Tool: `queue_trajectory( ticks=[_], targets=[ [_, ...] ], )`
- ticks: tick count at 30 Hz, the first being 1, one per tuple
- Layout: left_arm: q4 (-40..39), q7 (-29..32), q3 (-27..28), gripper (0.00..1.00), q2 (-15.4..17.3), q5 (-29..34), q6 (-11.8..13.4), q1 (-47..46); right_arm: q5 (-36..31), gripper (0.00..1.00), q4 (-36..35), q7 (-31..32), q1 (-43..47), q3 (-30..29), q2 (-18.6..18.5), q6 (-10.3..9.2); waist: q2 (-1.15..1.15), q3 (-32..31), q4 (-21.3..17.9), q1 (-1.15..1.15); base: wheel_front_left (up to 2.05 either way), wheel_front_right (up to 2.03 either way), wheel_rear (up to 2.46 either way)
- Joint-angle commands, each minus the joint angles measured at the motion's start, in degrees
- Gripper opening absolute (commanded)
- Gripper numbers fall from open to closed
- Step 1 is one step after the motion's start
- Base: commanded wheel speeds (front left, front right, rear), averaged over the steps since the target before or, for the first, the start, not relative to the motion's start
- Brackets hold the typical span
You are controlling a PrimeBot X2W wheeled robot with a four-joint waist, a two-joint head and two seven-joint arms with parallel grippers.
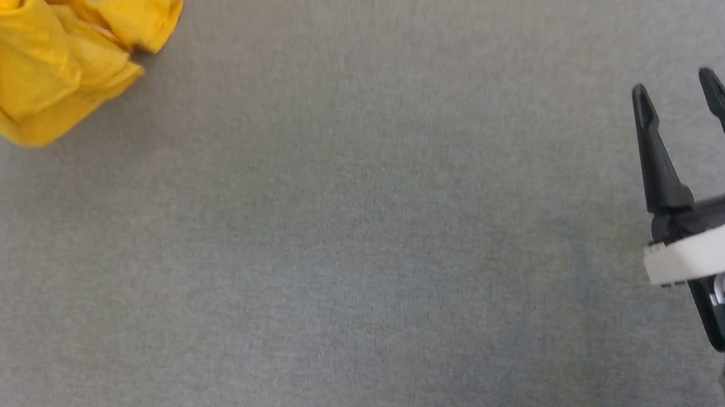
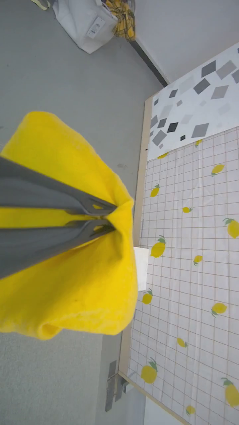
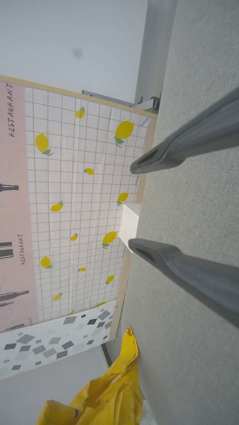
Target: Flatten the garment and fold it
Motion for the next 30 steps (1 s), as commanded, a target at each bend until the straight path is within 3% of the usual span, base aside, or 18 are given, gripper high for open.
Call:
queue_trajectory(
  ticks=[1, 7, 17, 26, 30],
  targets=[
    [-1.4, 0.4, 0.0, 0.0, 0.4, 0.5, 0.4, -1.6, 0.7, 1.0, 0.5, -0.6, 1.1, -0.6, 0.0, -0.09, 0.0, -6.2, -0.8, 0.0, 0.0, 0.0, 0.0],
    [-7.9, 3.2, -1.1, 0.0, -0.9, 0.4, 1.5, -4.3, 1.9, 1.0, 1.9, -1.8, 3.2, -3.1, 0.0, -0.09, 0.0, -10.5, -2.0, 0.0, 0.0, 0.0, 0.0],
    [-18.3, 9.4, -3.7, 0.0, -6.1, -1.5, 4.8, -7.0, 2.9, 1.0, 2.4, -2.4, 4.5, -5.6, 0.0, -0.09, 0.0, -14.3, -6.3, 0.0, 0.0, 0.0, 0.0],
    [-27.4, 11.7, -8.1, 0.0, -14.5, -3.5, 7.2, -6.8, 2.8, 1.0, 1.2, -2.2, 4.9, -8.3, 0.0, -0.09, 0.0, -13.2, -10.7, 0.0, 0.0, 0.0, 0.0],
    [-29.4, 11.1, -10.9, 0.0, -19.0, -4.3, 7.1, -6.1, 2.9, 1.0, 0.9, -2.3, 3.8, -9.9, 0.0, -0.09, 0.0, -12.1, -12.8, 0.0, 0.0, 0.0, 0.0]
  ],
)
